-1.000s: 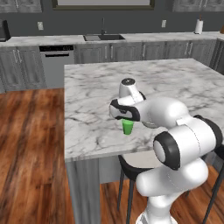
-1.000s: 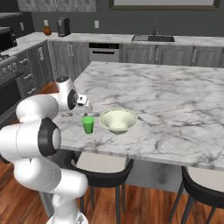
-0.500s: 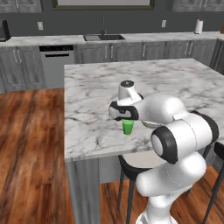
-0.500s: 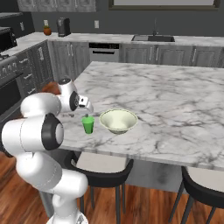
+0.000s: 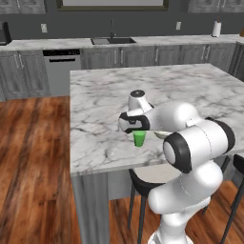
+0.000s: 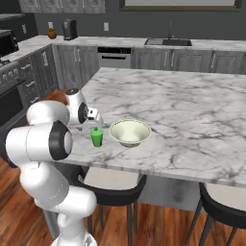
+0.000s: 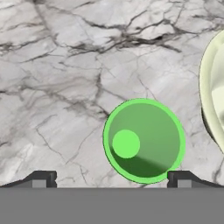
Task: Place the cup inside the bowl on the dining table and move the bowl to any counter.
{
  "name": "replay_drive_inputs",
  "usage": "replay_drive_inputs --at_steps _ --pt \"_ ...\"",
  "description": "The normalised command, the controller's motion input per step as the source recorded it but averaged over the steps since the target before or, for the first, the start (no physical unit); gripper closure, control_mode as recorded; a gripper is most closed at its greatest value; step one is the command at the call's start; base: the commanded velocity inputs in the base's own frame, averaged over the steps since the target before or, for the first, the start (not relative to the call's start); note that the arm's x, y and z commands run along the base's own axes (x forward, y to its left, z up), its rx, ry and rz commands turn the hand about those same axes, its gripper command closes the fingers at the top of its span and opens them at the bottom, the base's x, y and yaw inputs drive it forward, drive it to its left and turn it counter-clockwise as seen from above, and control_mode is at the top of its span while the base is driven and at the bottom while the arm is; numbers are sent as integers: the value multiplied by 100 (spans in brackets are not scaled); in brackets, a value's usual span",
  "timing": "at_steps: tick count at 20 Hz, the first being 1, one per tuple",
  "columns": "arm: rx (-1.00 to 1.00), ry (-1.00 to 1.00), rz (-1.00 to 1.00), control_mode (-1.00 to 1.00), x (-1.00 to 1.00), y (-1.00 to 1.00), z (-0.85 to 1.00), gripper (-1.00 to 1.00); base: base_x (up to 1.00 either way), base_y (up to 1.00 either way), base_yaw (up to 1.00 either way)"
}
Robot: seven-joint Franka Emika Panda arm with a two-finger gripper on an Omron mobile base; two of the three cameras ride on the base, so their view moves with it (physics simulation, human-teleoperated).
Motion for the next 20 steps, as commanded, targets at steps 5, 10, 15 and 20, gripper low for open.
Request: replay_drive_inputs --at_steps 5,10,15,20 --pt "0 5 0 -100 6 0 -14 -100 0 0 0" --pt "0 5 0 -100 6 0 -12 -100 0 0 0" --pt "0 6 0 -100 5 0 -7 -100 0 0 0" --pt "0 6 0 -100 5 0 -9 -100 0 0 0"
